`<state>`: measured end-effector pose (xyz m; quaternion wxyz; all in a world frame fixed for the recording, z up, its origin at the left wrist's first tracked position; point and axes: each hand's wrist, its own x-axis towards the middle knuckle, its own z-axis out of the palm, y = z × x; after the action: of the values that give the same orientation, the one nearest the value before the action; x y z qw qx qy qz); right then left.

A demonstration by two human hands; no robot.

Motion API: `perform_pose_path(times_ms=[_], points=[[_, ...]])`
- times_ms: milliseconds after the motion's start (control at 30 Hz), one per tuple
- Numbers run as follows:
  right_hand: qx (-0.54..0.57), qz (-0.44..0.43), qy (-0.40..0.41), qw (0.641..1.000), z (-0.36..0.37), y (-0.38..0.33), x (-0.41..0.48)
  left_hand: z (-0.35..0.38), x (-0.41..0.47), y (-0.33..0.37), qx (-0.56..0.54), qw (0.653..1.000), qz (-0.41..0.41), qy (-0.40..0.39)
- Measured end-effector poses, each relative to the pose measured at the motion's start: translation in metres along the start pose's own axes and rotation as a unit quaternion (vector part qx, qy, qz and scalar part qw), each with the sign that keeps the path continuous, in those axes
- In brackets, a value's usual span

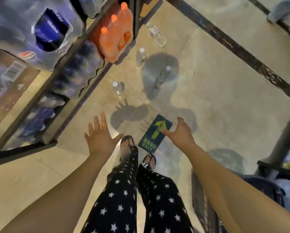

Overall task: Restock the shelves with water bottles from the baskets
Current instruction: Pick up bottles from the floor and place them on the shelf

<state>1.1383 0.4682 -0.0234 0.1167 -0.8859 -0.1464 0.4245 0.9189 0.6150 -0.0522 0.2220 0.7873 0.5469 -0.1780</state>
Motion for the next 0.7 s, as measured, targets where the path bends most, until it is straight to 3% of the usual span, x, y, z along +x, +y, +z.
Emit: perform_pose_path(times_ms=[200, 400, 600, 700], points=[[0.049, 0.019, 0.029, 0.998, 0.033, 0.008, 0.161, 0.084, 0.134, 0.007, -0.025, 0.999, -0.017, 0.034], [0.115, 0.014, 0.068, 0.991, 0.091, 0.021, 0.331, 0.195, 0.263, -0.001, -0.165, 0.979, -0.035, 0.114], [0.200, -0.032, 0.140, 0.969, 0.140, 0.035, 0.471, 0.267, 0.368, 0.001, -0.328, 0.920, 0.005, 0.213], [0.249, -0.074, 0.184, 0.948, 0.152, 0.036, 0.517, 0.286, 0.400, 0.007, -0.425, 0.869, 0.040, 0.251]])
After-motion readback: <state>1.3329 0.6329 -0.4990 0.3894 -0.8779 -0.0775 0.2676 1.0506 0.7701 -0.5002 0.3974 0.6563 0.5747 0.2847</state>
